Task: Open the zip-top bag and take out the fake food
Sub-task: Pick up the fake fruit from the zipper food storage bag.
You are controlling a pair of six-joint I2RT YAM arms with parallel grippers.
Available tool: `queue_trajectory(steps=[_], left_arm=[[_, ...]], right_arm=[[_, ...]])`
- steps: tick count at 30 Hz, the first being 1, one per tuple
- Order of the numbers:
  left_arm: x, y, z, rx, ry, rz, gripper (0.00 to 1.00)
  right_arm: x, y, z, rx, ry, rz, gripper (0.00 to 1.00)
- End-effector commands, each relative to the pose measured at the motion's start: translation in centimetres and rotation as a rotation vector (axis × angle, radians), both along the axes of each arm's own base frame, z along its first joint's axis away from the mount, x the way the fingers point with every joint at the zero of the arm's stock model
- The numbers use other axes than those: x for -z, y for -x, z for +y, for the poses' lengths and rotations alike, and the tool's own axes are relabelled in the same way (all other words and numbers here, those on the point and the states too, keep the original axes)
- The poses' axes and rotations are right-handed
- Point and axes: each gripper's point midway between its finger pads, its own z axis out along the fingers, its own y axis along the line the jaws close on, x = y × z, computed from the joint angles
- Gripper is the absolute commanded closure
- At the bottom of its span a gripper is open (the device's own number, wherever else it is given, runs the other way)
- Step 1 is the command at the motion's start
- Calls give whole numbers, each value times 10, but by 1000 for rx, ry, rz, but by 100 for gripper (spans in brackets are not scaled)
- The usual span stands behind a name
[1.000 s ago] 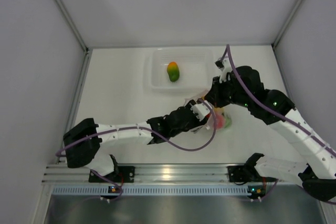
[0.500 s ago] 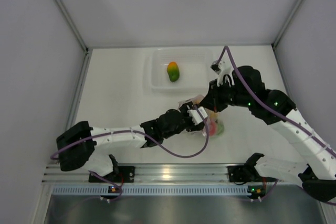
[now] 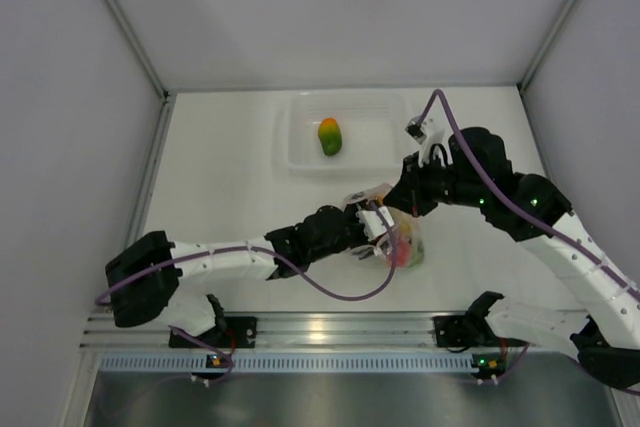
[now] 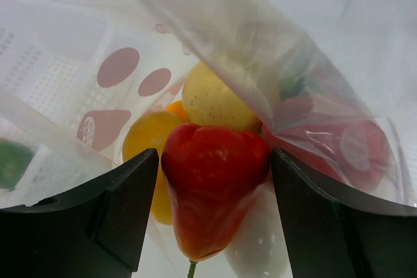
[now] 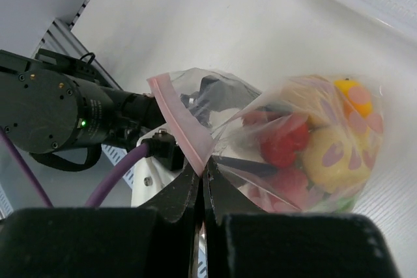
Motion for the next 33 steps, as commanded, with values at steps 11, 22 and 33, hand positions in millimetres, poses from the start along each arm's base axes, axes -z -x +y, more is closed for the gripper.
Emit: queue_trajectory(steps=[11,22,33], left_arm=[[36,-10,-12,26,-123,25,19],[9,5,-43,156,4,45,36],[13,6,-41,112,40,112,100]], right_arm=[[-40,19,8,-110,-129,-75,100],[-28,18,13,-125,-129,-53,100],[-2,-8,-3,22,-19,-56,100]])
